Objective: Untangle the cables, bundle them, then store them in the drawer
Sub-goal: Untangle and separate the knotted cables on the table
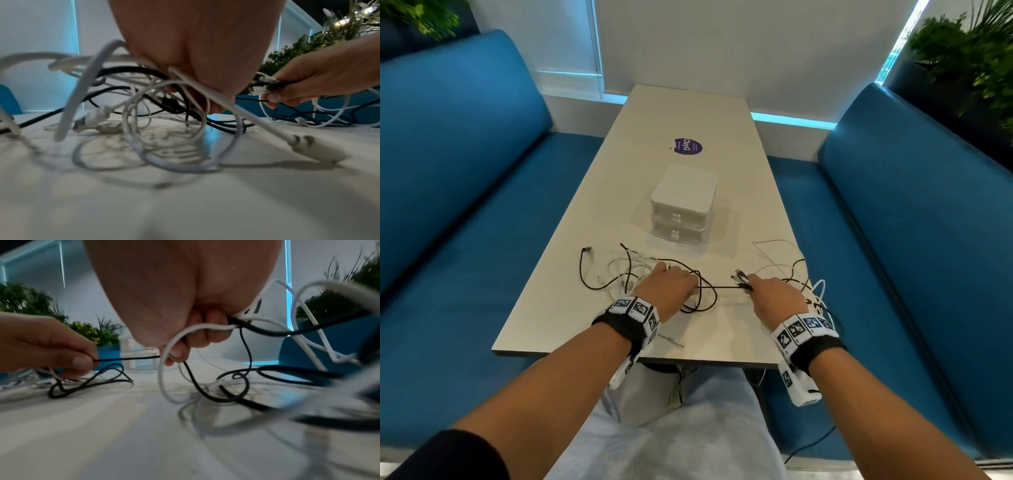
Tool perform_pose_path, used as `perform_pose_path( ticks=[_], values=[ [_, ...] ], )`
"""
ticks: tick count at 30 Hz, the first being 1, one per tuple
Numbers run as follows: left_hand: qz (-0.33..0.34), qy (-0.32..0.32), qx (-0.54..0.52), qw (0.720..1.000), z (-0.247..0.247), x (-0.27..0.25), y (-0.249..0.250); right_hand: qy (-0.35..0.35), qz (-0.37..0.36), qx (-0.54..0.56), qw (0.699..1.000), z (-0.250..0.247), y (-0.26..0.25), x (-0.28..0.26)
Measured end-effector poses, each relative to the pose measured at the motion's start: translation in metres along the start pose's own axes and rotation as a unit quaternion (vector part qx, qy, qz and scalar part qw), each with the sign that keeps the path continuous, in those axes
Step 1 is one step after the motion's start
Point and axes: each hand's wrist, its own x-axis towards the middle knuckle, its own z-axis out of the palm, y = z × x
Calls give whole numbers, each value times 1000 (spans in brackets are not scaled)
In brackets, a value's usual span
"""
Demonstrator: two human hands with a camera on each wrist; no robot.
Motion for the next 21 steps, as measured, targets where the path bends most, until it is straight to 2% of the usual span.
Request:
perform_pose_path(
  ticks=[3,5,8,10,12,18,21],
  values=[
    [11,10,-8,1000,-1,1,6,-10,18,-38,999,-2,6,-2],
    [4,8,-9,1000,-2,4,13,8,30,-21,999,-5,1,-2],
    [-4,8,-3,1000,-4,8,20,42,13,83,996,-5,-23,1],
    [6,-3,15,1000,-8,8,23,22,-17,160,987,-2,-42,2],
    [11,1,33,999,-11,6,23,-4,-26,192,981,-1,-51,4],
    [20,15,24,999,-5,2,13,-22,-50,133,990,-6,-39,8],
    [-2,-10,34,999,-5,-5,-2,-24,13,110,994,-8,-10,12]
  ],
)
